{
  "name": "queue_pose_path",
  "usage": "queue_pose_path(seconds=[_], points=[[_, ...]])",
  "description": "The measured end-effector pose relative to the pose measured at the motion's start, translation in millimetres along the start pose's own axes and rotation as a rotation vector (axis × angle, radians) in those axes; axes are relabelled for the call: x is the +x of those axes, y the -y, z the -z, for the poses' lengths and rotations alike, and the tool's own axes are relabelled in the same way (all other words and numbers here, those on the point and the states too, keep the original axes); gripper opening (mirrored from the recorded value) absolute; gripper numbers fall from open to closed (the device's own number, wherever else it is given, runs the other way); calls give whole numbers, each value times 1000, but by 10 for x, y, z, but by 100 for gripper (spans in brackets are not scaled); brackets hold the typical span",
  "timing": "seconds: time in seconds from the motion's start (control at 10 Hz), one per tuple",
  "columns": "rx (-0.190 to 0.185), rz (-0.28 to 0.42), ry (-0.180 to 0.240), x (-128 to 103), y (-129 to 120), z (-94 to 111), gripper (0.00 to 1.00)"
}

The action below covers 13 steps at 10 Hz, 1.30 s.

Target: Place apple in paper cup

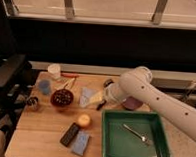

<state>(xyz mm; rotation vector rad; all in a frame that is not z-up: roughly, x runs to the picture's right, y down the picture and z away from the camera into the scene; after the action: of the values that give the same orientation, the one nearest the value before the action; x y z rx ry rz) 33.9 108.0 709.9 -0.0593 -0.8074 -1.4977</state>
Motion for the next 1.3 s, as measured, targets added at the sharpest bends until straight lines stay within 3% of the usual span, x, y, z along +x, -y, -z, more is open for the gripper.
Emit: queue_pose_path(seconds=[0.2,0.3,0.5,0.7,0.9,1.1,1.3], points=[[47,57,106,-55,83,-66,78],[60,73,131,-66,112,-76,78],[60,75,131,-67,114,-81,78],[38,96,87,-27,178,-124,78],[19,120,66,35,359,-293,78],[0,141,73,88,481,-516,78],[-9,140,101,105,451,-678,78]])
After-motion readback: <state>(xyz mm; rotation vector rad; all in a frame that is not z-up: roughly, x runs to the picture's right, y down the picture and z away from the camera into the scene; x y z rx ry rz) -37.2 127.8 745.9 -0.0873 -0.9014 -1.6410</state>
